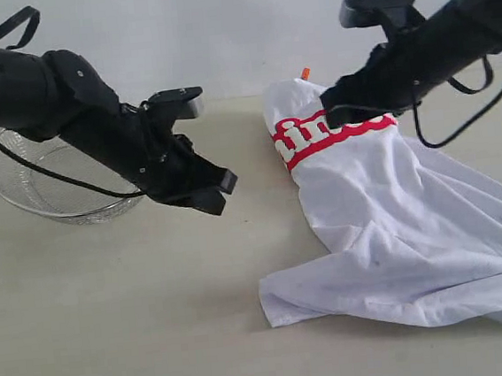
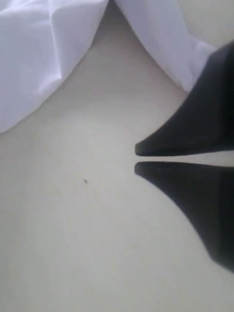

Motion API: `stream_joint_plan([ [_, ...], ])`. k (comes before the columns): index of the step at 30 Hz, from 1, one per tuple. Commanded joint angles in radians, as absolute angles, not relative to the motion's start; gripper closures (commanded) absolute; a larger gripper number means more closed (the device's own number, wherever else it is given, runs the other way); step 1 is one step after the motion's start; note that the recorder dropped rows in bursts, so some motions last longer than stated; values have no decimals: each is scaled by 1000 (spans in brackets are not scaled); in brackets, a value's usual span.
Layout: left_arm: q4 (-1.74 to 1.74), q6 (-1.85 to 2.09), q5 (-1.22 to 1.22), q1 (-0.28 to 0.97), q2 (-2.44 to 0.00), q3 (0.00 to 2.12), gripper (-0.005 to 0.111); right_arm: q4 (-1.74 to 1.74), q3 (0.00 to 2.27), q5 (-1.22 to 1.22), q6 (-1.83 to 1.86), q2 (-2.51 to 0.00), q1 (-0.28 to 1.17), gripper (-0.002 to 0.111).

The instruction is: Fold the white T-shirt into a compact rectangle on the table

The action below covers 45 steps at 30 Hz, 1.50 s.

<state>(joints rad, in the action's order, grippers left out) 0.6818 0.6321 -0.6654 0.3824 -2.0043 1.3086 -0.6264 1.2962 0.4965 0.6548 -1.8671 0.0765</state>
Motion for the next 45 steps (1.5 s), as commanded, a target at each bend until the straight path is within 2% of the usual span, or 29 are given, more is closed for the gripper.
stream_joint_plan([
  [1,691,638,-729,294,-1965,1315,102,-500,1422,531,564,-1970,138,47],
  [8,693,648,-802,181,-1915,1315,102,-233,1646,635,383,-2131,221,47],
  [17,707,664,-804,171,-1887,1315,102,131,1895,810,168,-2349,290,47],
  [24,781,723,-806,171,-1887,1315,102,169,1958,906,110,-2444,291,49],
  [26,781,725,-806,171,-1887,1315,102,171,1958,924,103,-2450,291,61],
  [30,781,725,-806,171,-1887,1315,102,171,1958,948,103,-2451,291,105],
  [31,781,725,-806,171,-1887,1315,102,171,1958,950,103,-2451,291,108],
  [39,781,725,-806,171,-1887,1315,102,114,1958,997,130,-2445,356,108],
  [45,759,726,-832,169,-1885,1315,102,-128,1958,921,201,-2389,442,108],
])
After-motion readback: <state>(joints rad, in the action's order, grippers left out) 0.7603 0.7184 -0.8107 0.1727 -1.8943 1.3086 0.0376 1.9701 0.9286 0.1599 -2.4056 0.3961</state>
